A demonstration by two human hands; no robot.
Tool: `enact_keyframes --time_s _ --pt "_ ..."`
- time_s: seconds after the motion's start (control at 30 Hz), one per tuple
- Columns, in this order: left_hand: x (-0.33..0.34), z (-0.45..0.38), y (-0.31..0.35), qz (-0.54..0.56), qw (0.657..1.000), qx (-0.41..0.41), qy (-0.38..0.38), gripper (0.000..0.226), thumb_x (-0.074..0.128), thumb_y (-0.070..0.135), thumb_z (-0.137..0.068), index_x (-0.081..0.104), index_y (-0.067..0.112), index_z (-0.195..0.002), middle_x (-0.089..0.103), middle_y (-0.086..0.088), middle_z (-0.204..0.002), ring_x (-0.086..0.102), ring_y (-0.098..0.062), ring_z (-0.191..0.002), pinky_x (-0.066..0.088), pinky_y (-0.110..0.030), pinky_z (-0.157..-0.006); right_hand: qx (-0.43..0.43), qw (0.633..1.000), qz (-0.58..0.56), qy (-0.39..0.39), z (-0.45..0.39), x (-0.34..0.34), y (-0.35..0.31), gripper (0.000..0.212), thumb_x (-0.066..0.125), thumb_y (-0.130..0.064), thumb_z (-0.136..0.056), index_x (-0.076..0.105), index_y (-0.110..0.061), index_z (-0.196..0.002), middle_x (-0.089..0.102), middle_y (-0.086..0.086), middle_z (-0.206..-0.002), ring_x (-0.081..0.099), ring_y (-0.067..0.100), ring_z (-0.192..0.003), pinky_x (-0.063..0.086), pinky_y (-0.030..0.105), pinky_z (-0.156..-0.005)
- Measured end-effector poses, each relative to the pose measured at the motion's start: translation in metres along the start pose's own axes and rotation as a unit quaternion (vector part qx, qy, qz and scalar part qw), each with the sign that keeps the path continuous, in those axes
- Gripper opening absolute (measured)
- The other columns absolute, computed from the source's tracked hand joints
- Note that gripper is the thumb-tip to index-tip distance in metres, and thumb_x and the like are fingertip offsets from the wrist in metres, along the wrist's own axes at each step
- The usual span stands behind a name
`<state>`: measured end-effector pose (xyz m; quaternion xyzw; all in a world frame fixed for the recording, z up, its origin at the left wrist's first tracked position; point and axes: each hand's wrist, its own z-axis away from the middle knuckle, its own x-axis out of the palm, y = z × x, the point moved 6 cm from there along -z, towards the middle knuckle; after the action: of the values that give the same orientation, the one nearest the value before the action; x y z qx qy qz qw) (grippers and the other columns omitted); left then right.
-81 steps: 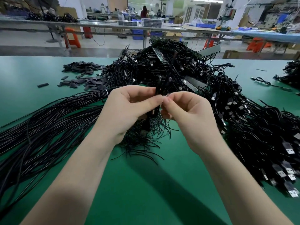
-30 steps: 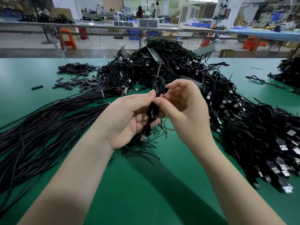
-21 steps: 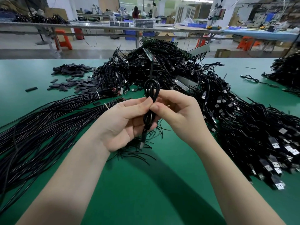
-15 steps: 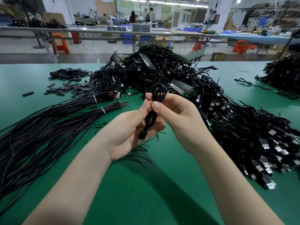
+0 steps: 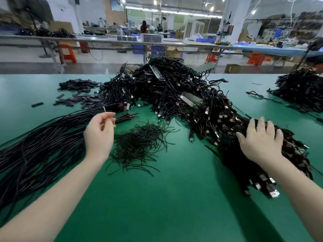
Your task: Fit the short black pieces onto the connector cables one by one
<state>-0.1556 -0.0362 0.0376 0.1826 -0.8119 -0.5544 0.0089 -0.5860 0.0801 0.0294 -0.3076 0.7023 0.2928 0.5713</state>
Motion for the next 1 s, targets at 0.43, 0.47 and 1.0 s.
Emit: enact_keyframes --time_s 0.43,0.47,1.0 --pt "-0.084 -0.067 -0.093 -0.578 0.799 0.069 -0.153 0.028 0.063 0.039 -0.093 0.072 0.023 -0.114 0.067 -0.004 -0.114 0.063 -0.028 -0.103 0.057 -0.041 -0.075 -0.239 0.951 -0.197 -0.012 0.089 0.039 -0.167 0.051 0.037 -0.054 -0.098 0.042 -0.029 -0.142 0.026 0.005 -0.158 0.010 0.025 -0.148 0.003 0.044 -0.119" --pt "-0.085 -0.067 -0.094 -0.572 0.805 0.067 -0.142 0.030 0.066 0.039 -0.091 0.071 0.020 -0.114 0.067 -0.007 -0.113 0.063 -0.031 -0.103 0.056 -0.042 -0.074 -0.237 0.948 -0.213 -0.019 0.092 0.045 -0.171 0.049 0.038 -0.052 -0.098 0.045 -0.027 -0.139 0.031 0.004 -0.155 0.013 0.025 -0.147 0.006 0.042 -0.119" --pt "-0.115 -0.088 -0.110 -0.365 0.929 0.011 0.056 0.029 0.040 0.031 -0.101 0.059 0.009 -0.097 0.061 -0.006 -0.086 0.054 -0.031 -0.079 0.044 -0.042 -0.072 -0.218 0.933 -0.280 0.065 0.092 0.047 -0.170 0.027 0.051 -0.038 -0.095 0.063 -0.020 -0.110 0.063 -0.006 -0.111 0.052 0.017 -0.107 0.042 0.030 -0.091"
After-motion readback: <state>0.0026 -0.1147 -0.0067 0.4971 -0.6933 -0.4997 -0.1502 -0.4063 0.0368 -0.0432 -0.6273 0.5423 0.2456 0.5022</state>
